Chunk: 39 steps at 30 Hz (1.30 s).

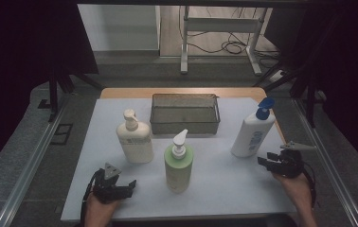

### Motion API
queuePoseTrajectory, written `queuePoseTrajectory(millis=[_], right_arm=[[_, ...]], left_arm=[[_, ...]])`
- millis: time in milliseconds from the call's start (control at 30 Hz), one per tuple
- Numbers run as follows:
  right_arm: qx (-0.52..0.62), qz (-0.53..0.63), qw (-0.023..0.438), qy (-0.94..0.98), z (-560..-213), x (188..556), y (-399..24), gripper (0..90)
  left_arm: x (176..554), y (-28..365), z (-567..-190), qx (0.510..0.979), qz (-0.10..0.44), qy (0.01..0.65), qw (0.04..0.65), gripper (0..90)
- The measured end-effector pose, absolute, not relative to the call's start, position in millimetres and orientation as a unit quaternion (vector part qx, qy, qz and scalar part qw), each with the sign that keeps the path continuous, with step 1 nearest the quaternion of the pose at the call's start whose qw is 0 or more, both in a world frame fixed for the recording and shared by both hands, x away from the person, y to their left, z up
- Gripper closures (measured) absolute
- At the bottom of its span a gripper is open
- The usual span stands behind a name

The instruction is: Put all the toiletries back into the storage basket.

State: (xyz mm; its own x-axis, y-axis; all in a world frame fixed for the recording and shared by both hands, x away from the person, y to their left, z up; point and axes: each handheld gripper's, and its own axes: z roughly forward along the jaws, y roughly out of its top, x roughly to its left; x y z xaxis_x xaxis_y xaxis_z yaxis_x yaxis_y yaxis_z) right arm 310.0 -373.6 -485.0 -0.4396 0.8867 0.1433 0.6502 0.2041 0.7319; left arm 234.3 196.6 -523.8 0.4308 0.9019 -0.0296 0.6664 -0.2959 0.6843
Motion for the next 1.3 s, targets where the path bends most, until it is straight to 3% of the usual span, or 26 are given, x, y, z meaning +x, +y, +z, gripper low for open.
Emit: queuePoseTrajectory(millis=[400,500,1300], right_arm=[[0.488,0.36,0.203,0.769,-478,321,-376,82.2],[0.492,0.361,0.205,0.765,-479,325,-377,87.0],[0.507,0.368,0.189,0.757,-489,376,-384,89.3]], left_arm=[[234,197,-524,0.783,0.185,0.501,0.319,12.4],[234,197,-524,0.783,0.185,0.501,0.319,12.4],[234,197,-524,0.783,0.185,0.501,0.32,12.5]])
